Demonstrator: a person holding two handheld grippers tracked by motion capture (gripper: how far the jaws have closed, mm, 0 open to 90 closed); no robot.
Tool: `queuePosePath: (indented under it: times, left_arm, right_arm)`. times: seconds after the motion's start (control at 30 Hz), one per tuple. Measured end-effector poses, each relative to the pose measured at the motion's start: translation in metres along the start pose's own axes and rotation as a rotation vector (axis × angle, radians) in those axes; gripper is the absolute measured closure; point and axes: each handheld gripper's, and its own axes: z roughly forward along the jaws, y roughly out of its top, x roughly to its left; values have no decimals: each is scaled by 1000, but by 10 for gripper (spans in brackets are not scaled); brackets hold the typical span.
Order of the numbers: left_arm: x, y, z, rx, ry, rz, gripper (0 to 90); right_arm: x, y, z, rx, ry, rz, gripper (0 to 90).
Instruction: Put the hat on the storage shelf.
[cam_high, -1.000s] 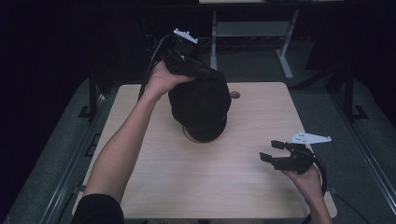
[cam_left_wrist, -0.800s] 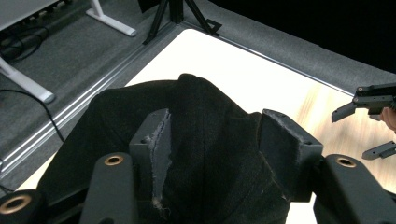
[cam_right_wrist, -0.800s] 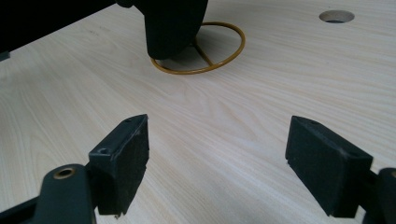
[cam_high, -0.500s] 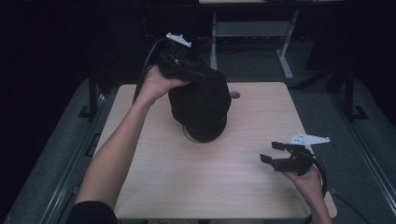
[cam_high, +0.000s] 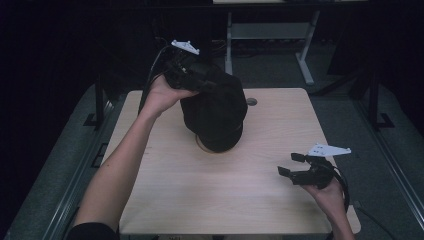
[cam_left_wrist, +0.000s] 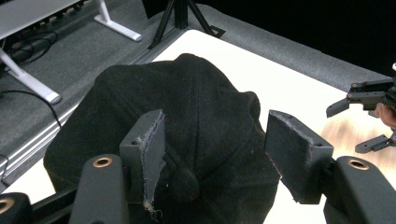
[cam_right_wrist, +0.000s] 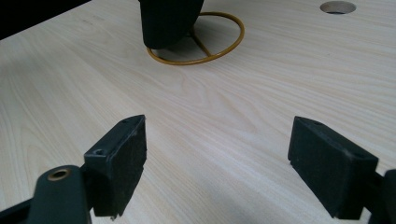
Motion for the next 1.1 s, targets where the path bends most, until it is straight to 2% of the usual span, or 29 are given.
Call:
queuePosePath:
  times: [0.2,0.27,0.8,0.83,0.87,1.1]
  left_arm:
    - [-3,-7,-5,9,1,2,372]
    - [-4,-8,-7,9,10,16,370]
    - [-8,-31,-15,-13,-2,-19,358]
    - [-8,-34,-17,-19,3,-7,353]
    - [-9,-35,-17,-25,1,-18,353]
    - [-11,-49,-21,-24,2,-26,342]
  right_arm:
    - [0,-1,0,-2,-1,-6,188]
    - [0,-1,1,0,-2,-3,184]
    - [3,-3,3,14,-7,-12,183]
    - [3,-3,4,17,-7,-12,183]
    - [3,-3,4,20,-8,-14,183]
    - [4,-4,5,22,-9,-15,183]
